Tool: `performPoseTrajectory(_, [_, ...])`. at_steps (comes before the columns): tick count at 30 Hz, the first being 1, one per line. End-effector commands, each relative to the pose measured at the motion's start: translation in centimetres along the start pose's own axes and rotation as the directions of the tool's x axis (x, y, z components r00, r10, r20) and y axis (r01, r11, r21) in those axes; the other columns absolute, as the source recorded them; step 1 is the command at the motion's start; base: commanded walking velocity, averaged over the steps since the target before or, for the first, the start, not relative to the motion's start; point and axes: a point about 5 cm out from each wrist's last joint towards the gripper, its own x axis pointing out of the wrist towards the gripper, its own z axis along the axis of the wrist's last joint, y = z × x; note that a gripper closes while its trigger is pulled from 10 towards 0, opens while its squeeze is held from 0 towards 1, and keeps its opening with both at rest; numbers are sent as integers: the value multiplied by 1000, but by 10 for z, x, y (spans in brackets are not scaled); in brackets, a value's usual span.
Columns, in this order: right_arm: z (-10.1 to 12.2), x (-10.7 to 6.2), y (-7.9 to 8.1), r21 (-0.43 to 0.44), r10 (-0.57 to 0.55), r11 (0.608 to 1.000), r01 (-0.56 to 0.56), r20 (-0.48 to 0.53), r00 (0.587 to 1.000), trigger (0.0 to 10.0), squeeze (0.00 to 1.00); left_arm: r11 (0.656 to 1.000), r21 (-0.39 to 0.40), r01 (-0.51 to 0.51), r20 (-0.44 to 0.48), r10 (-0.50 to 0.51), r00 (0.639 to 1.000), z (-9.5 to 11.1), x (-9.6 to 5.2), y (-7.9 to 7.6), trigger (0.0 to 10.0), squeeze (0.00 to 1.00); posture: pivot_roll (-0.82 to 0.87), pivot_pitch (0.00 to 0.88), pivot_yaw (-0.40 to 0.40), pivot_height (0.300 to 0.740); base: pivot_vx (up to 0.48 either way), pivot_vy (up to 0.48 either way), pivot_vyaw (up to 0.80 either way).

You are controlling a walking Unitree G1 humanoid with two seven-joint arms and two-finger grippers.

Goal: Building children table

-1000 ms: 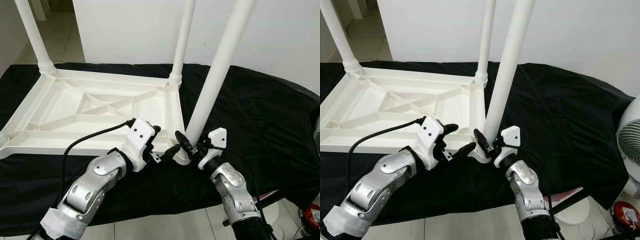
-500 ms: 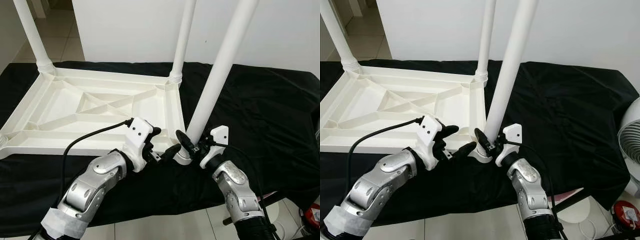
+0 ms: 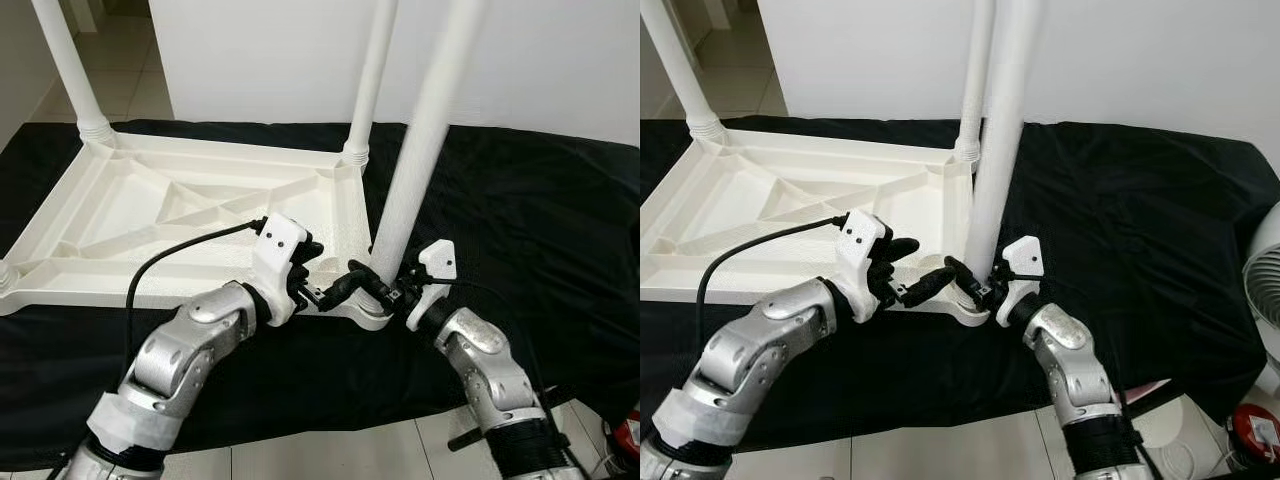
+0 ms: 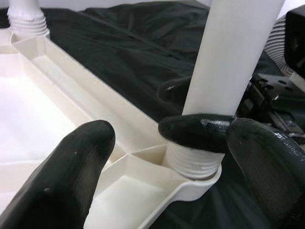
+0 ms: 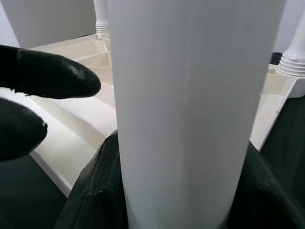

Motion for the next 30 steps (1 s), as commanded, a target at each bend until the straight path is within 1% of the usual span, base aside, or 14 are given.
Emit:
performPoseTrajectory(1, [-4,-2,-7,13,-32,999,33,-25,999,10000,0,1000,-22,-6,10,6,1000,6,1,2,10000,0,88,33,-76,740,0,0,0])
performPoseTrajectory(2, [-3,-1,-10,37,-47,998,48,-18,999,10000,0,1000,-22,14,47,-13,999,12,2,2,10000,0,86,25,-74,740,0,0,0])
performPoseTrajectory(3, [0,-1,-14,52,-52,997,52,-6,999,10000,0,998,-35,59,89,-56,994,19,3,2,10000,0,86,20,-74,740,0,0,0])
performPoseTrajectory(4, [0,-1,-14,52,-52,997,52,-6,999,10000,0,998,-35,59,89,-56,994,19,3,2,10000,0,86,20,-74,740,0,0,0])
performPoseTrajectory(5, [1,-1,-15,58,-50,997,51,-4,999,10000,0,995,-45,93,101,-88,991,22,3,0,10000,0,86,20,-74,740,0,0,0])
performPoseTrajectory(6, [1,-1,-15,58,-50,997,51,-4,999,10000,0,995,-45,93,101,-88,991,22,3,0,10000,0,86,20,-74,740,0,0,0])
performPoseTrajectory(9, [1,2,-16,-7,-19,1000,19,-46,999,10000,0,986,-6,166,136,-163,977,31,3,-5,10000,0,85,10,-75,740,0,0,0])
performPoseTrajectory(11, [1,2,-16,-7,-19,1000,19,-46,999,10000,0,986,-6,166,136,-163,977,31,3,-5,10000,0,85,10,-75,740,0,0,0])
performPoseTrajectory(14, [6,5,-13,-38,43,998,-45,-50,998,10000,0,974,-2,228,155,-225,962,42,5,-8,10000,0,84,6,-74,740,0,0,0])
performPoseTrajectory(17, [8,6,-7,-67,135,988,-140,-79,988,10000,0,961,8,275,172,-273,947,51,8,-11,10000,0,80,5,-73,740,0,0,0])
performPoseTrajectory(20, [8,6,-6,-83,156,983,-164,-94,983,10000,0,959,13,285,176,-282,943,54,9,-11,10000,0,78,7,-72,740,0,0,0])
performPoseTrajectory(23, [8,8,-7,-103,175,977,-188,-123,977,10000,0,951,18,307,195,-305,932,61,12,-12,10000,0,68,8,-64,740,0,0,0])
performPoseTrajectory(25, [9,9,-6,-107,195,972,-209,-131,972,10000,0,947,25,319,205,-318,926,66,15,-12,10000,0,65,9,-61,740,0,0,0])
performPoseTrajectory(30, [10,9,-4,-107,222,966,-237,-136,966,10000,0,944,30,327,210,-326,922,69,17,-12,10000,0,65,9,-61,740,0,0,0])
